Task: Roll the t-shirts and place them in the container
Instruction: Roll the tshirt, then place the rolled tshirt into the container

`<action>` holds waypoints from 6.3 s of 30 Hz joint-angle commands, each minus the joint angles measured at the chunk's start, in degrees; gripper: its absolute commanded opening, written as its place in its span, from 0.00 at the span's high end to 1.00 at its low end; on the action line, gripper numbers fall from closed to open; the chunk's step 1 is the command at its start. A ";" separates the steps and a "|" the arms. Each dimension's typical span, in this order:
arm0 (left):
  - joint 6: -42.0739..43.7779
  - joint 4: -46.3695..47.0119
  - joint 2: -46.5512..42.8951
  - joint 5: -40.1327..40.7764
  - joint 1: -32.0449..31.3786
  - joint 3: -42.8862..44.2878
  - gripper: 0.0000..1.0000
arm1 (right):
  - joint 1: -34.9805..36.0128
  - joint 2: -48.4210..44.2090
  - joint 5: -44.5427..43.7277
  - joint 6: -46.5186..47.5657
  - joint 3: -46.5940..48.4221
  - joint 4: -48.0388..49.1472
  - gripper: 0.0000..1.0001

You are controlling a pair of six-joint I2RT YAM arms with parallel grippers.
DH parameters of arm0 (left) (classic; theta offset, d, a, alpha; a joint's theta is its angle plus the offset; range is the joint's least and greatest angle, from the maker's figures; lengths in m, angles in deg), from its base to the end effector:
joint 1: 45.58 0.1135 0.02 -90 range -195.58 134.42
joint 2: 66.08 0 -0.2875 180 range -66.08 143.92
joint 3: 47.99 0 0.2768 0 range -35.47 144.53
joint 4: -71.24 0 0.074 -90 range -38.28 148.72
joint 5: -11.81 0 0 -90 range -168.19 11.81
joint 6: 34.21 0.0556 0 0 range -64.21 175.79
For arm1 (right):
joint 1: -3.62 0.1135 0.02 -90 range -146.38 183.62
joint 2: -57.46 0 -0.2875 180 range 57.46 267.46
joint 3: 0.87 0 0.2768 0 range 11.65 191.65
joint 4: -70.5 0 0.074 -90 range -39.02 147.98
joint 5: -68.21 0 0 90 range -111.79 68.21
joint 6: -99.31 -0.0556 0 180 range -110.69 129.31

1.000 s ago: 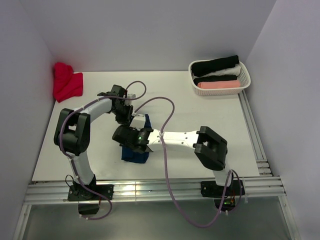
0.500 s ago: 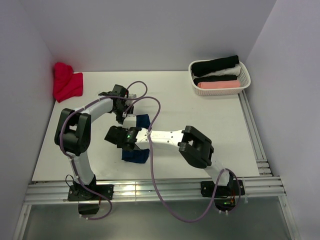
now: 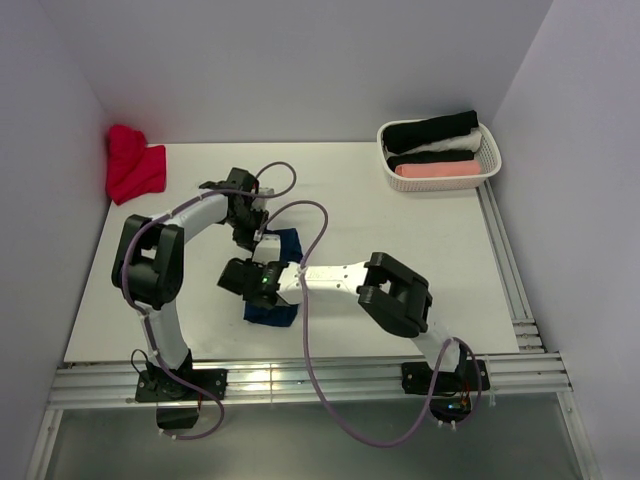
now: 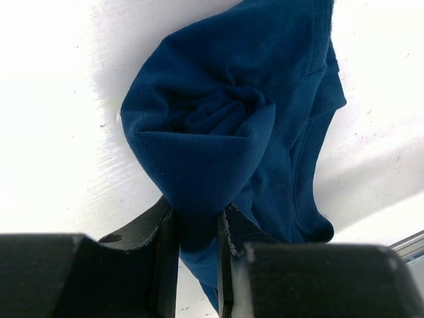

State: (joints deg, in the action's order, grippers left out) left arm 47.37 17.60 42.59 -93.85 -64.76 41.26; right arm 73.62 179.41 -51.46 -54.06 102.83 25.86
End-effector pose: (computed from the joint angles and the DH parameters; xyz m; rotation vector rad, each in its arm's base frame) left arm 0.3825 -0.1490 0.1718 0.3288 2.8623 -0.4870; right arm 0.1937 0.4517 0.1619 0.0146 2.4771 0.2882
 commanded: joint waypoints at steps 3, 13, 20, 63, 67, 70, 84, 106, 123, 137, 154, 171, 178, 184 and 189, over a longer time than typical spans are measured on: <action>1.83 -0.62 0.15 1.34 0.19 4.30 0.65 | 0.49 -2.67 3.83 -1.05 -9.33 3.96 0.69; 4.99 -4.58 -3.54 -13.33 7.56 9.40 0.40 | -3.98 -14.28 18.32 -3.86 -39.74 50.97 0.79; 9.81 -2.65 -4.42 -20.72 10.92 3.09 0.39 | -7.94 -11.66 28.61 -6.76 -52.32 82.63 0.76; 3.15 2.54 -2.67 -0.51 2.75 -2.81 0.77 | 1.28 -10.95 -5.13 0.35 -7.34 -1.10 0.36; 2.89 2.10 -2.05 0.19 2.04 -2.29 0.77 | 1.90 -6.65 -5.40 2.55 -0.31 -2.86 0.37; 2.71 2.01 -1.70 0.63 1.78 -2.11 0.76 | 2.42 -3.31 -5.31 4.13 4.78 -4.97 0.38; 1.83 1.75 -1.00 0.37 0.55 -0.62 0.69 | 2.95 3.64 -1.89 2.21 6.65 -10.41 0.41; 5.52 -3.17 -1.35 -12.81 6.34 9.31 0.32 | -0.82 -8.39 8.92 -0.52 -18.82 15.81 0.64; 11.68 0.16 2.07 -24.15 9.33 1.59 0.32 | -9.26 -14.03 27.64 -8.25 -51.00 64.27 0.66; 5.27 5.09 4.37 -16.61 7.06 -2.72 0.43 | -10.41 -10.59 28.71 -10.28 -53.12 69.76 0.61; 4.38 5.44 3.05 -6.05 3.71 -3.87 0.49 | -10.23 -24.74 16.40 -4.39 -45.39 43.55 0.31; 4.38 5.62 3.75 -5.43 3.10 -3.78 0.49 | -13.13 -21.15 17.19 2.11 -36.69 40.74 0.21; 4.03 5.62 3.84 -5.35 2.57 -3.78 0.49 | -15.77 -15.08 21.31 3.00 -33.96 42.40 0.18; 3.86 5.88 3.84 -5.08 2.31 -3.96 0.49 | -15.77 -12.44 23.17 1.85 -33.87 44.51 0.18; 3.68 5.97 3.84 -4.82 2.13 -4.22 0.49 | -15.59 -10.95 23.17 1.06 -32.56 43.29 0.20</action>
State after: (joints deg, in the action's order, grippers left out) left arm 50.34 22.10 45.21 -104.91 -61.05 38.81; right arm 58.06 166.05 -28.69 -52.77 69.08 71.98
